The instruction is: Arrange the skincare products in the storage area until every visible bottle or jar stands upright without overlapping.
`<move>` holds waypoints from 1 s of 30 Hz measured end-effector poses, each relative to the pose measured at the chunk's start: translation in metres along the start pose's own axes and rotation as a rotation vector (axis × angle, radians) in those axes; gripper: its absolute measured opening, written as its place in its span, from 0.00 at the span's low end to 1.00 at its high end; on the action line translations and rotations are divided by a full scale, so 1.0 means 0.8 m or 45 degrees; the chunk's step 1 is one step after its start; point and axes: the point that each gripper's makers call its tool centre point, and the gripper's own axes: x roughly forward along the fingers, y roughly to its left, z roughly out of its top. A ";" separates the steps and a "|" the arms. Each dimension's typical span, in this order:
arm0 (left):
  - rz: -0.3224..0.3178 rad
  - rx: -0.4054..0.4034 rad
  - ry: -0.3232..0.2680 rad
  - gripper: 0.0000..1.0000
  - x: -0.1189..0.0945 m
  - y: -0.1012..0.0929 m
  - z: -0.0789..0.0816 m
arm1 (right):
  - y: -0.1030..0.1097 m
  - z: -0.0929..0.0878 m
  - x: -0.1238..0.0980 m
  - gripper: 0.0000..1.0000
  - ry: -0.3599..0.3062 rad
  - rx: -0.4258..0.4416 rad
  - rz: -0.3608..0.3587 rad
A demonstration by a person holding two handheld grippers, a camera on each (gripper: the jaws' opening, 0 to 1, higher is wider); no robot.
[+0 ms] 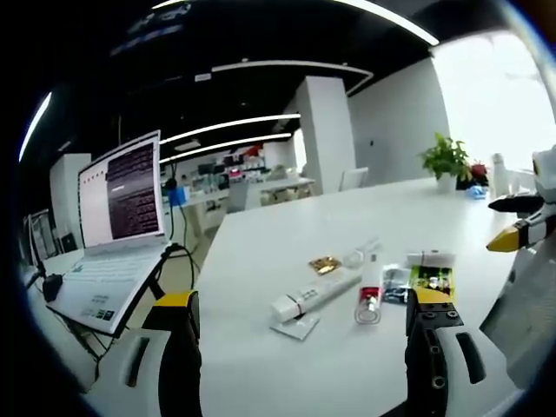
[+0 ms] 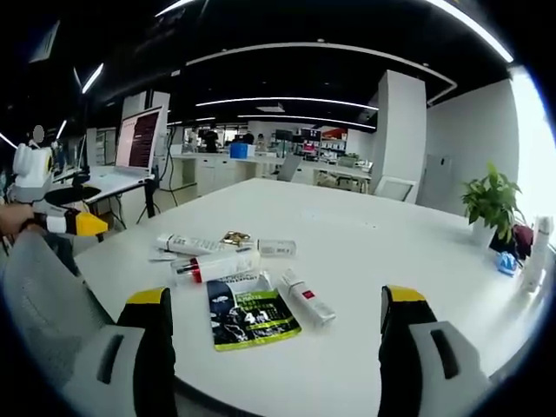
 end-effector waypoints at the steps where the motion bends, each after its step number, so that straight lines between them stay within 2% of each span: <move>1: -0.002 -0.001 0.002 0.97 0.000 0.000 0.000 | 0.000 0.000 0.000 1.00 0.001 0.000 0.002; 25: -0.002 0.021 0.030 0.97 0.003 0.000 -0.002 | 0.000 -0.002 0.002 1.00 0.038 -0.015 0.000; 27: -0.012 -0.007 0.033 0.97 0.003 0.000 -0.001 | 0.000 -0.003 0.002 1.00 0.048 -0.007 0.004; 29: -0.025 -0.079 0.034 0.97 0.002 0.001 0.000 | -0.001 -0.004 0.002 1.00 0.059 -0.023 -0.001; 30: -0.024 -0.076 0.032 0.97 0.002 0.003 0.001 | -0.001 -0.005 0.002 1.00 0.062 -0.029 -0.002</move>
